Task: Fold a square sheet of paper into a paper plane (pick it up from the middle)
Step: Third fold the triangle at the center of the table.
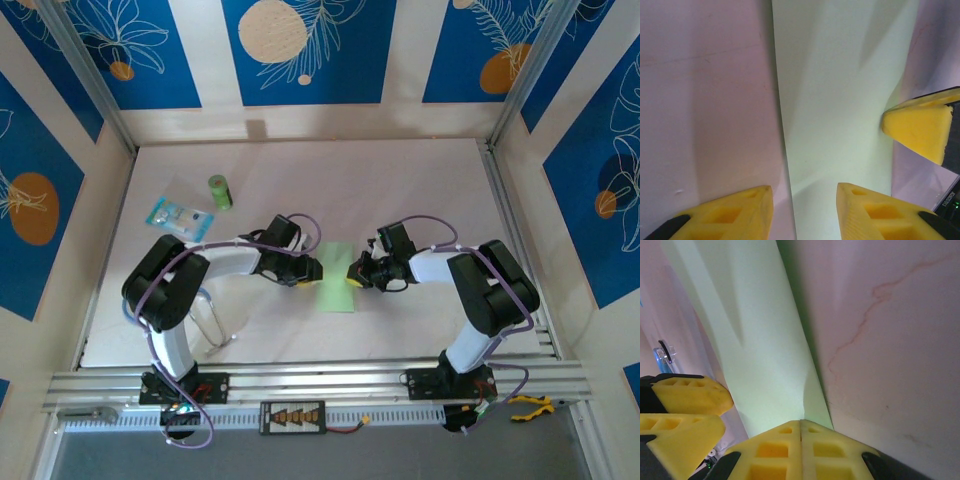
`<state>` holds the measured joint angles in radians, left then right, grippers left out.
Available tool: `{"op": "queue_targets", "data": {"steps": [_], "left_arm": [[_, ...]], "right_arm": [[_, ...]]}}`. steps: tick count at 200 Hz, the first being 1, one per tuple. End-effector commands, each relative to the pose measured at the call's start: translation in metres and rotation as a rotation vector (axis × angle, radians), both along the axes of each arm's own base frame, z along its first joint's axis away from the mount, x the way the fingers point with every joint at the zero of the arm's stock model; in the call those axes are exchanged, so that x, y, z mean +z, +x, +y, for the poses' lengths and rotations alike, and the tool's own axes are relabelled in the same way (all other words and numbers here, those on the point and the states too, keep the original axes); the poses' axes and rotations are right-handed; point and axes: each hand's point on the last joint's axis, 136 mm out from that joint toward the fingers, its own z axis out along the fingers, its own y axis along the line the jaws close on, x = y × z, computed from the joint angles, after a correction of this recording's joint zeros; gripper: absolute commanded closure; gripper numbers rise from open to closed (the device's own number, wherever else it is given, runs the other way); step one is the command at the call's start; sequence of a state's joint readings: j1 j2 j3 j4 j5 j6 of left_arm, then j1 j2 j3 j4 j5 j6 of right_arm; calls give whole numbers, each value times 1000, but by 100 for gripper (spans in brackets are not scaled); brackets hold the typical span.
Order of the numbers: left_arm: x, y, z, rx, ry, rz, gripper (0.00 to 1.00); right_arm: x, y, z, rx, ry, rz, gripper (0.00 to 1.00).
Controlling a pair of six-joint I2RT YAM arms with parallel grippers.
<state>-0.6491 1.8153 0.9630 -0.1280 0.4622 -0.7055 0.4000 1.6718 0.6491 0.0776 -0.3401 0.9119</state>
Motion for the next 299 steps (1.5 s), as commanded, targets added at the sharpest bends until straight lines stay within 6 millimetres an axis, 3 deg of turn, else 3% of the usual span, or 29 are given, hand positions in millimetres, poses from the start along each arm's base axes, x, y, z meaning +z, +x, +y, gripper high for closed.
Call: {"op": "queue_targets", "data": {"steps": [1, 15, 91, 264, 299], "left_arm": [[-7, -1, -9, -23, 5, -2, 63], [-6, 0, -10, -24, -1, -3, 69], [3, 3, -14, -1, -37, -28, 77], [-9, 1, 9, 3, 114, -22, 64], [-7, -4, -5, -24, 36, 9, 66]], "right_arm": [[-32, -24, -22, -44, -135, 134, 98], [-32, -24, -22, -44, -135, 133, 98], [-36, -26, -20, -31, -139, 139, 98], [-36, -28, -20, -20, -143, 139, 98], [-38, -28, -18, -14, -138, 141, 98]]}}
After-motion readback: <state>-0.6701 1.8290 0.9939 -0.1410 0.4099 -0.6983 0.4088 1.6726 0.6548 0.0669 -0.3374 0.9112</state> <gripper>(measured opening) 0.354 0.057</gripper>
